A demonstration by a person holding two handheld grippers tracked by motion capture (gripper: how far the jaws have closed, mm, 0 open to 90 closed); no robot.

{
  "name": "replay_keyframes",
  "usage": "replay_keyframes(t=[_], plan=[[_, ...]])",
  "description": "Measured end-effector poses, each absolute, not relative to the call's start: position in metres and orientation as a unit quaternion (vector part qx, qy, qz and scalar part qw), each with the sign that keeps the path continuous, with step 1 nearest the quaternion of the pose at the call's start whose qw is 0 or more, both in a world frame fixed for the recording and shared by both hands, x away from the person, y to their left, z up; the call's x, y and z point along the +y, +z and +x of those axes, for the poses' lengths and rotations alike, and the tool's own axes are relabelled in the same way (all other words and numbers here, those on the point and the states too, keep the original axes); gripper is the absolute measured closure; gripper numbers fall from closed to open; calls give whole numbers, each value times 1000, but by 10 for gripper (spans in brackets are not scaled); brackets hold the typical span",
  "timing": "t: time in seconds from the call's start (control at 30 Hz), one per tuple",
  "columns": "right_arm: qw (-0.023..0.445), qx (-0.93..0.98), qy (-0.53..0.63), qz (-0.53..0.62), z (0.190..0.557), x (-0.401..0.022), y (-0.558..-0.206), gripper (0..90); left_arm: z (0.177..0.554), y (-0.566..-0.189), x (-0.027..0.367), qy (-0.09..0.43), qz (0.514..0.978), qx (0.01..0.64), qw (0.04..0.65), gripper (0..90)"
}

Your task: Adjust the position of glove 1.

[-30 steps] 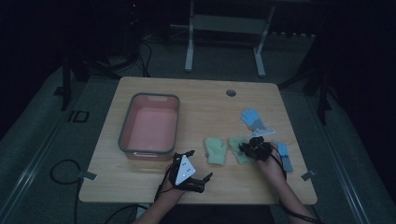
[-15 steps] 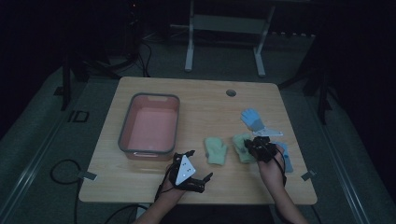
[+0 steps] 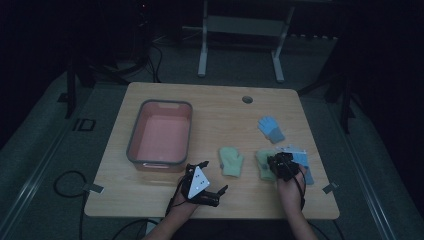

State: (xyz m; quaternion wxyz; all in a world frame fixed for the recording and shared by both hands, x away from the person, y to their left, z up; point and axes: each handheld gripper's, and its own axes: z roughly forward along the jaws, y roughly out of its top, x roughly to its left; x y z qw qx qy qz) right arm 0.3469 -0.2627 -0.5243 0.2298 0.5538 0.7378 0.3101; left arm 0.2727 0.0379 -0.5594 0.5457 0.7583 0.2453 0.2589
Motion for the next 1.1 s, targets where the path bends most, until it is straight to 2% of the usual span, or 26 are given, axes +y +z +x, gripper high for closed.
replay_keyframes(t=[0.17, 0.37, 0.4, 0.47, 0.6, 0.8, 0.87, 1.1], plan=[[223, 744, 292, 558, 352, -265, -540, 804, 272, -559, 38, 259, 758, 245, 546, 6], [221, 745, 296, 556, 352, -267, -540, 758, 272, -559, 38, 260, 758, 245, 546, 7], [216, 748, 304, 549, 352, -271, -534, 700, 273, -559, 38, 258, 757, 246, 548, 7], [215, 753, 315, 537, 352, -274, -528, 671, 273, -559, 38, 258, 758, 245, 547, 7], [220, 772, 328, 498, 353, -282, -518, 650, 272, -559, 38, 259, 758, 245, 546, 7], [204, 814, 340, 425, 355, -291, -513, 620, 272, -559, 38, 260, 758, 245, 545, 7], [188, 829, 341, 401, 358, -294, -515, 608, 272, -559, 38, 260, 759, 244, 545, 6], [182, 851, 321, 374, 364, -301, -527, 597, 273, -559, 38, 259, 759, 244, 545, 7]])
